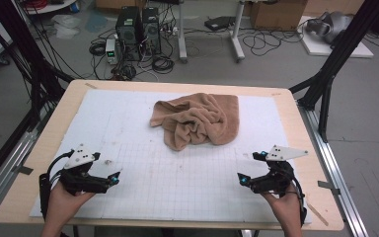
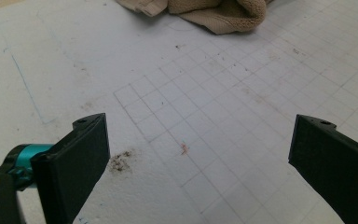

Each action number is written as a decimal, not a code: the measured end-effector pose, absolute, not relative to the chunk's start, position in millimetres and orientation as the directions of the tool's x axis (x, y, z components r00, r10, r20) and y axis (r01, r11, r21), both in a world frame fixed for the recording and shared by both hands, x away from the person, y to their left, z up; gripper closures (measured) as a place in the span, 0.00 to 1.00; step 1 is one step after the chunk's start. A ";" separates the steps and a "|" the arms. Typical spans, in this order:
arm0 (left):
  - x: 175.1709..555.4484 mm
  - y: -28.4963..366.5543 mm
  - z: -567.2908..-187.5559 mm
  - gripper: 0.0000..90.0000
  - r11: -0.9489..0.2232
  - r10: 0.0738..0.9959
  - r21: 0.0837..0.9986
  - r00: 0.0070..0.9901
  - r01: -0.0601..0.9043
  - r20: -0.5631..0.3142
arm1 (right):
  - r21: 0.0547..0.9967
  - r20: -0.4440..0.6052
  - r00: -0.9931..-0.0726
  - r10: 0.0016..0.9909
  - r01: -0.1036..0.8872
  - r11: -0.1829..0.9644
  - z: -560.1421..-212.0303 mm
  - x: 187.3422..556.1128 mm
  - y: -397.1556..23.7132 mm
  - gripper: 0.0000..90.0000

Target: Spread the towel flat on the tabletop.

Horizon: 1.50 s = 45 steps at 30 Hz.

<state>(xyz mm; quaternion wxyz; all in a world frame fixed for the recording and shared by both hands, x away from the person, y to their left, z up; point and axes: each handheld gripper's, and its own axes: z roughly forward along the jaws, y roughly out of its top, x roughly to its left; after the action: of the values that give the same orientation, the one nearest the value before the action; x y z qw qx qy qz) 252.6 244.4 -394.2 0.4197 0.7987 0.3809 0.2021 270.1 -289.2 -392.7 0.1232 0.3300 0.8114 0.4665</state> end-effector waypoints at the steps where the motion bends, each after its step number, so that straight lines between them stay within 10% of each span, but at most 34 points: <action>1: 252.6 244.4 -394.2 0.06 -0.357 0.778 0.824 0.628 0.439 0.003 | 0.839 0.107 -0.751 0.651 0.420 0.347 -393.1 270.6 -289.4 0.04; 45: 252.9 247.6 -395.0 0.06 -0.356 0.776 0.823 0.630 0.442 -0.003 | 0.817 0.056 -0.779 0.625 0.395 0.420 -355.5 372.6 -208.6 0.06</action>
<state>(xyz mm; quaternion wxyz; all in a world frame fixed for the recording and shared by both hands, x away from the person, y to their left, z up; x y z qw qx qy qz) 252.9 247.6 -395.0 0.4201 0.7992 0.3812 0.1987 372.6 -208.6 -355.5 0.1295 0.3064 0.8325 0.4430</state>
